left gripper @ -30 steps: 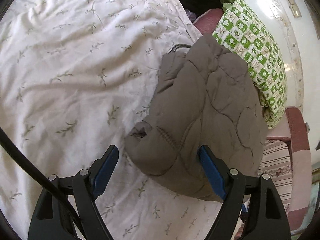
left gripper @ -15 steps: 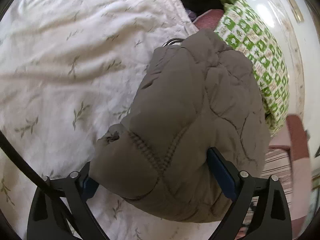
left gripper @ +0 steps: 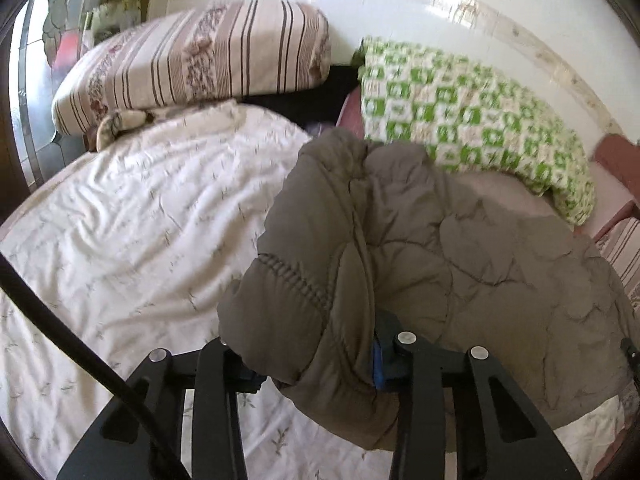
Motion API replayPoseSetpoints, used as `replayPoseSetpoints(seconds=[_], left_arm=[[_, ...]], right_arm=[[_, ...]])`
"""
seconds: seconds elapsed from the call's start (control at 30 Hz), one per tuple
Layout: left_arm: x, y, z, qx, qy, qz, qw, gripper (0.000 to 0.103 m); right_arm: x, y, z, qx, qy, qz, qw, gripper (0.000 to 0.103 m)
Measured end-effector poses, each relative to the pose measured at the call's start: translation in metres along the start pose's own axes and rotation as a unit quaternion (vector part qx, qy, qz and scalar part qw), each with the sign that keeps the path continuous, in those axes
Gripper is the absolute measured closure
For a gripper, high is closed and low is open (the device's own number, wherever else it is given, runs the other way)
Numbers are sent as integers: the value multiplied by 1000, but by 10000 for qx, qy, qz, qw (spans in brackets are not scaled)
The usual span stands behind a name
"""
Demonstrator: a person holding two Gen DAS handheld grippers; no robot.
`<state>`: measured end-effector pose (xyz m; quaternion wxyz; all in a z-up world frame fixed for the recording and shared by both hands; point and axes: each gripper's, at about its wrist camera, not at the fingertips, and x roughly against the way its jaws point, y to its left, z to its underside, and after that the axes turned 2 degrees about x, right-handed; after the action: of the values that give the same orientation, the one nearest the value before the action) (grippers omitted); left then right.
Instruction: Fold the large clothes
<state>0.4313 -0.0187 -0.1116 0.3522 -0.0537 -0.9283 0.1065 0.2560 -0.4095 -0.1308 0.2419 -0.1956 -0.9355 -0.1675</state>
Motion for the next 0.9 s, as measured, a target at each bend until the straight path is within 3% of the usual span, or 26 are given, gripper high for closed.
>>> replayPoseSetpoints(seconds=[0.23,0.4,0.5,0.6,0.73,0.83,0.9], left_arm=[[59,13,17,9,101,-24,9999,66],[89,21,56,-53,180,-93,9998,65],[89,30,83,-56,425,-200,9989,60],[73,38,103,-50,799,-361,9961,51],[64,59,107,366,1020,-548,9926,17],[74,80,99,694,981,-416,9919,16],[87,95,98,951,803,-451,9912,16]], right_arm=[[53,-10,8,-150,43,-282,9995,73],[85,-33,50,-340,267,-287,9987,73],[84,-53,82,-699,642,-251,9952,71],[64,-73,111,-1063,1191,-185,9870,63],[44,-102,132,-1828,1621,-411,9688,43],[58,-122,148,-2553,1611,-756,9503,36],[75,-134,156,-2865,1458,-626,9449,35]])
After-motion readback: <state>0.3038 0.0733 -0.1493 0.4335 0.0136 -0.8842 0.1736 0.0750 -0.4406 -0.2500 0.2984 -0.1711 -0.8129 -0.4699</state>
